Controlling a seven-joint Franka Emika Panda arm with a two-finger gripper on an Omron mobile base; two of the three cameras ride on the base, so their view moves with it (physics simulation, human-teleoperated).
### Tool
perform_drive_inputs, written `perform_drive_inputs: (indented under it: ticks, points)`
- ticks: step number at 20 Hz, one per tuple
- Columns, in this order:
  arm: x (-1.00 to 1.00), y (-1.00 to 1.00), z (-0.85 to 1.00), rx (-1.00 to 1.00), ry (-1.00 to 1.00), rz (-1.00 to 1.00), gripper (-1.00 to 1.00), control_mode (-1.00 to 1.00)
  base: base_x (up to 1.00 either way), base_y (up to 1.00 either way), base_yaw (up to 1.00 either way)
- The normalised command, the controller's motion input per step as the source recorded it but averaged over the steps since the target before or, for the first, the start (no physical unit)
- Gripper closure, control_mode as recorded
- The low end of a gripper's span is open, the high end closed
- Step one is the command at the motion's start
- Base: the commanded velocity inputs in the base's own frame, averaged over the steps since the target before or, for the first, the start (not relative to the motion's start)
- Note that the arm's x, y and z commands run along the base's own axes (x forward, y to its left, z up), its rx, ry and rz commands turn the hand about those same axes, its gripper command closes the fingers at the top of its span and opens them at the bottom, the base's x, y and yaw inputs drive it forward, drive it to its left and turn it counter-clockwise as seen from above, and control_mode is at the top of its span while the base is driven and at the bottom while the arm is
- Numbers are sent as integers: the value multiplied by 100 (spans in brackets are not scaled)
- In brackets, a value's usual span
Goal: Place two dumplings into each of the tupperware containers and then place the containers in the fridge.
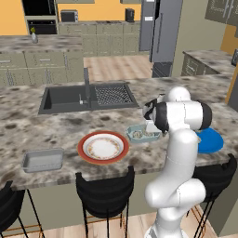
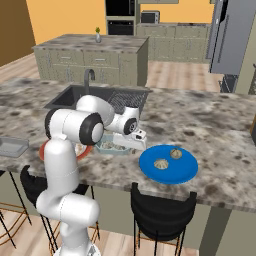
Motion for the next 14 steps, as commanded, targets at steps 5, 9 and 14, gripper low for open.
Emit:
perform_drive_inputs:
  ticks: [5,9,14]
  points:
    - [0,0,0,0,0,0,100,-100,0,0,0]
    - [0,0,8,0,0,0,100,-100,0,0,0]
    - [0,0,75,0,1,0,100,-100,0,0,0]
